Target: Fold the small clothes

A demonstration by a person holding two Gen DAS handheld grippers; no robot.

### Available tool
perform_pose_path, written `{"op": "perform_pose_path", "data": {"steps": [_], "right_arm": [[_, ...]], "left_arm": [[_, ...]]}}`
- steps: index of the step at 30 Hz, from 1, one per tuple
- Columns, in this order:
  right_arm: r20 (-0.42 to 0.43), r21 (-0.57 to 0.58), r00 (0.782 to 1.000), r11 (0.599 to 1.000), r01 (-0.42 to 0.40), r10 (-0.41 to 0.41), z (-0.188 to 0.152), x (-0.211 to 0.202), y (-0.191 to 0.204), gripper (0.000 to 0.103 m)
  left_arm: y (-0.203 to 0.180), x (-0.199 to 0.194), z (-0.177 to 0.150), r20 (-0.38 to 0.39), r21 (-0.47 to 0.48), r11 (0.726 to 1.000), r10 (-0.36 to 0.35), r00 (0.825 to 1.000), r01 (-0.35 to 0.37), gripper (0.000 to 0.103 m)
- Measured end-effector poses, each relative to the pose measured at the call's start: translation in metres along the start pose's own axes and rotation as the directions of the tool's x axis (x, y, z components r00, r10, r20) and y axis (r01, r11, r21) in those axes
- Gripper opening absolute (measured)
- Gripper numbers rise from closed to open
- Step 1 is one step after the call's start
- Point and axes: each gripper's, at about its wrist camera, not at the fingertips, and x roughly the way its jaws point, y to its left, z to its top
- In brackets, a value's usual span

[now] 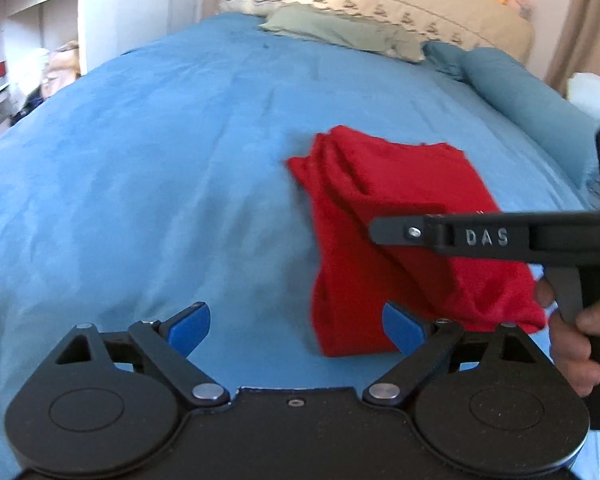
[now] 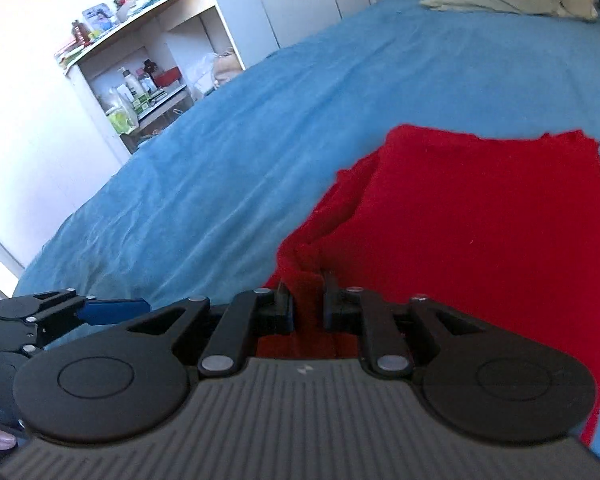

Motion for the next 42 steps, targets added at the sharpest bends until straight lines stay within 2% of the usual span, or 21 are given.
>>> {"op": "perform_pose_path", "data": {"steps": [1, 3, 5, 8, 13, 16, 20, 25, 27, 28, 30, 36, 39, 42], "right_arm": [[0.001, 0.006, 1.0, 1.0, -0.01, 0.01, 0.002, -0.003, -0.003, 0.072], [0.056, 0.029, 0.998, 0.999, -0.043, 0.041, 0.001, -0.024, -0.008, 0.093], [0.132, 0.063, 0.991, 0.997, -0.043, 0.035, -0.002, -0.048, -0.016, 0.094], [0.174, 0.138, 0.985, 0.99, -0.031, 0.007, -0.01, -0.081, -0.04, 0.094], [0.182, 0.171, 0.981, 0.985, 0.033, -0.065, -0.041, -0.113, -0.064, 0.094], [0.181, 0.187, 0.98, 0.981, 0.044, -0.078, -0.056, -0.123, -0.072, 0.094], [0.177, 0.195, 0.981, 0.98, 0.048, -0.084, -0.073, -0.124, -0.075, 0.094], [0.169, 0.202, 0.982, 0.978, 0.049, -0.084, -0.084, -0.119, -0.075, 0.094], [0.167, 0.204, 0.982, 0.978, 0.048, -0.083, -0.087, -0.118, -0.074, 0.094], [0.167, 0.206, 0.982, 0.977, 0.048, -0.084, -0.088, -0.118, -0.074, 0.094], [0.168, 0.211, 0.982, 0.976, 0.05, -0.086, -0.087, -0.117, -0.074, 0.094], [0.204, 0.204, 0.975, 0.978, 0.044, -0.087, -0.084, -0.126, -0.075, 0.094], [0.213, 0.207, 0.974, 0.978, 0.037, -0.082, -0.085, -0.13, -0.076, 0.094], [0.209, 0.223, 0.975, 0.974, 0.033, -0.081, -0.088, -0.13, -0.079, 0.094]], "left_arm": [[-0.004, -0.001, 0.001, 0.006, 0.01, 0.999, -0.032, 0.999, 0.032, 0.095], [-0.011, -0.005, -0.001, 0.009, 0.028, 0.995, -0.1, 0.995, 0.1, 0.095], [-0.014, -0.007, -0.004, 0.016, 0.043, 0.986, -0.159, 0.987, 0.158, 0.095], [-0.022, 0.001, -0.001, 0.016, 0.036, 0.976, -0.217, 0.976, 0.216, 0.095], [-0.022, 0.007, 0.004, 0.051, -0.04, 0.97, -0.237, 0.97, 0.239, 0.087], [-0.021, 0.014, 0.011, 0.042, -0.076, 0.974, -0.212, 0.976, 0.215, 0.084], [-0.021, 0.02, 0.016, 0.007, -0.092, 0.98, -0.178, 0.984, 0.177, 0.062], [-0.023, 0.023, 0.014, -0.019, -0.051, 0.989, -0.143, 0.99, 0.142, 0.058], [-0.024, 0.028, 0.014, -0.045, -0.032, 0.991, -0.131, 0.99, 0.129, 0.016], [-0.024, 0.031, 0.016, -0.063, -0.026, 0.992, -0.127, 0.99, 0.126, 0.012], [-0.024, 0.03, 0.022, -0.07, -0.009, 0.992, -0.128, 0.989, 0.128, 0.011], [-0.025, -0.016, 0.034, 0.023, 0.059, 0.987, -0.151, 0.988, 0.15, 0.01], [-0.025, -0.03, 0.02, 0.039, 0.069, 0.987, -0.15, 0.988, 0.147, 0.01], [-0.021, -0.021, -0.004, 0.026, 0.074, 0.992, -0.102, 0.994, 0.1, 0.01]]}}
